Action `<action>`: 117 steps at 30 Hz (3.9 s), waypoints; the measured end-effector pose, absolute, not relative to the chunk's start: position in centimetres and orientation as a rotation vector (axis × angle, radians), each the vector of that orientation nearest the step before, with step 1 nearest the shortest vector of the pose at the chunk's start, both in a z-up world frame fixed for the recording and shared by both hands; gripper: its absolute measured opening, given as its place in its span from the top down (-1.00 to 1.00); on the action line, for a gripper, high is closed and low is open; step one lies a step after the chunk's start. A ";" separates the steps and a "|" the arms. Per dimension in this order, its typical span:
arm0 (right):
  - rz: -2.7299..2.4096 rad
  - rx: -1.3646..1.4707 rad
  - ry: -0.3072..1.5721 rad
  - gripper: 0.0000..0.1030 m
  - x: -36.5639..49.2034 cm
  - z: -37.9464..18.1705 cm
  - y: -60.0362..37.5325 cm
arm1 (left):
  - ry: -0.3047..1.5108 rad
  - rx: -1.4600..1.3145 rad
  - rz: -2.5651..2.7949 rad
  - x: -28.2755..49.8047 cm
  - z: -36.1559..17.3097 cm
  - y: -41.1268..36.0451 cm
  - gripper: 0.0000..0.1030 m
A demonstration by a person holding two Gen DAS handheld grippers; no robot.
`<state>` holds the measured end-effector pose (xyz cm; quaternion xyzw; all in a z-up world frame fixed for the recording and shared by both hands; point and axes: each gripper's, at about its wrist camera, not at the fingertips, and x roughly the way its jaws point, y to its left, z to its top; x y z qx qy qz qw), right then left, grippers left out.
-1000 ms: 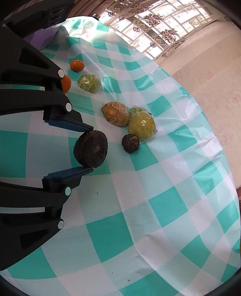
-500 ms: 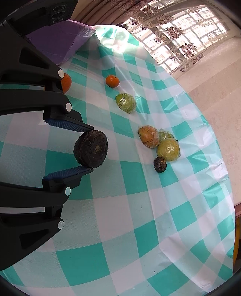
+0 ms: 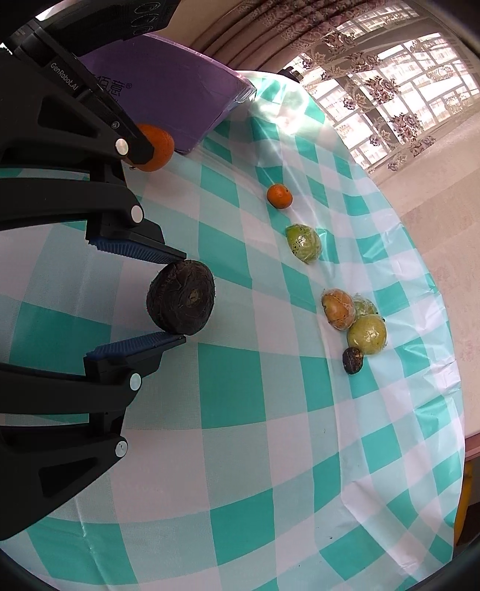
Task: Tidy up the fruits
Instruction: 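Carry the orange and brown fruit with both tools over the box, then open both tools to release the orange and brown fruit into the box, then move both tools back toward the remaining fruits on the cloth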
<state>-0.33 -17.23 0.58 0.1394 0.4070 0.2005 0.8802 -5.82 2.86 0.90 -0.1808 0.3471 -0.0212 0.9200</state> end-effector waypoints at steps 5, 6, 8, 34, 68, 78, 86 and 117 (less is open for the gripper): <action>0.433 0.292 0.833 0.25 -1.5 0.8 -17.1 | 0.647 -0.287 -0.032 -7.9 1.8 2.0 0.16; 0.437 0.295 0.826 0.25 -1.7 0.9 -17.1 | 0.633 -0.274 -0.029 -8.4 2.0 1.9 0.16; 0.448 0.303 0.810 0.25 -2.0 1.1 -17.2 | 0.608 -0.253 -0.027 -9.4 2.3 1.7 0.16; 0.683 0.246 0.619 0.24 -7.1 8.1 -9.5 | 0.499 -0.100 0.286 -17.5 11.0 7.7 0.16; 0.807 -0.754 0.841 0.24 -11.8 6.7 17.0 | 0.939 -0.054 0.436 -17.9 8.5 23.9 0.15; 0.794 -0.766 0.830 -0.60 -12.3 5.9 17.0 | 1.000 -0.082 0.458 -17.7 7.8 24.6 -0.32; 0.803 -0.712 0.782 -0.67 -12.1 6.4 16.2 | 1.006 -0.097 0.494 -17.6 8.0 24.5 -0.66; 0.500 0.110 0.488 -0.72 -2.4 10.3 -7.4 | 0.303 0.085 0.261 -16.4 17.7 3.8 -0.96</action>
